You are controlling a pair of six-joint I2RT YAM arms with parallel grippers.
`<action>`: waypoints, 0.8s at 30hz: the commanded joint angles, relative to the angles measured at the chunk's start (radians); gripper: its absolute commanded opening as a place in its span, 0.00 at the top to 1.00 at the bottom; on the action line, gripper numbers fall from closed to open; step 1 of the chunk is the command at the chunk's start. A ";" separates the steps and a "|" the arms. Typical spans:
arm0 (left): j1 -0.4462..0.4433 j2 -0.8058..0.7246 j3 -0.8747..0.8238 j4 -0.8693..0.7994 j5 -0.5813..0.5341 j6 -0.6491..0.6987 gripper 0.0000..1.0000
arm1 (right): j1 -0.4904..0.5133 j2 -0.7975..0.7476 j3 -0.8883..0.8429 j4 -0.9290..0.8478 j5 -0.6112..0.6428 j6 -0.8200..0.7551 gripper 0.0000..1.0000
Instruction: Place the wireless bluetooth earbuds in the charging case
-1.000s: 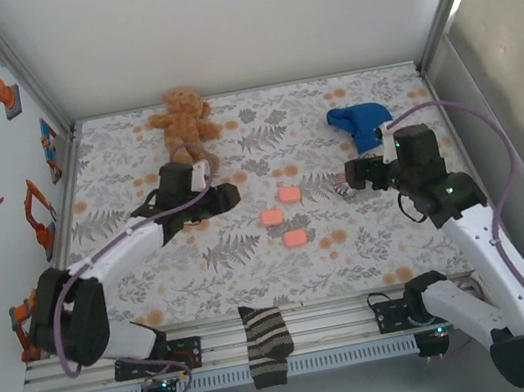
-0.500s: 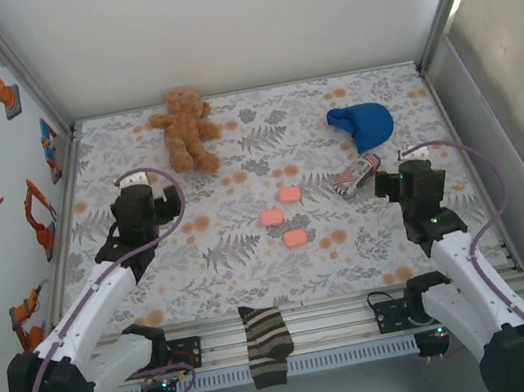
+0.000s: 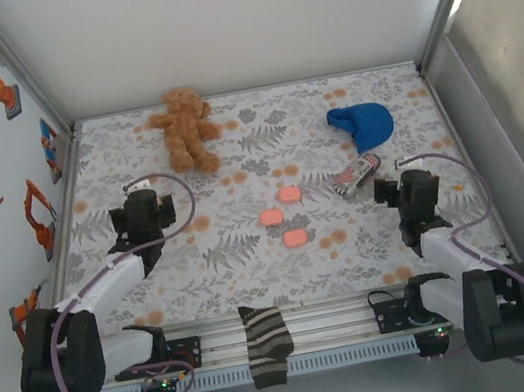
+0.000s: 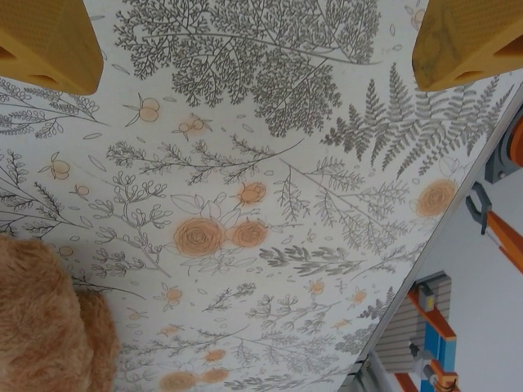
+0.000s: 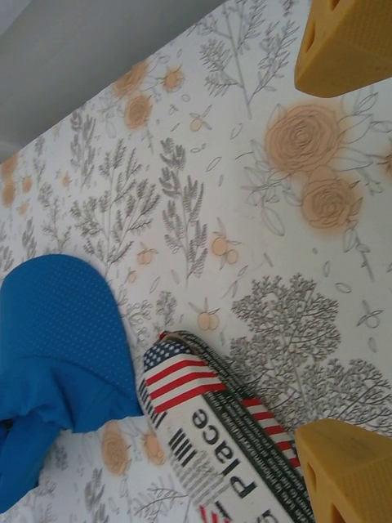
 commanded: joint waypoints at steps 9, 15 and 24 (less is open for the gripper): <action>0.133 0.123 -0.097 0.365 0.342 0.127 0.04 | -0.058 0.237 0.016 0.452 -0.219 0.008 0.01; 0.213 0.125 -0.160 0.504 0.501 0.116 0.04 | -0.058 0.449 -0.022 0.741 -0.274 0.013 0.01; 0.320 0.279 -0.200 0.736 0.599 0.029 0.04 | -0.059 0.479 0.141 0.457 -0.232 0.034 0.00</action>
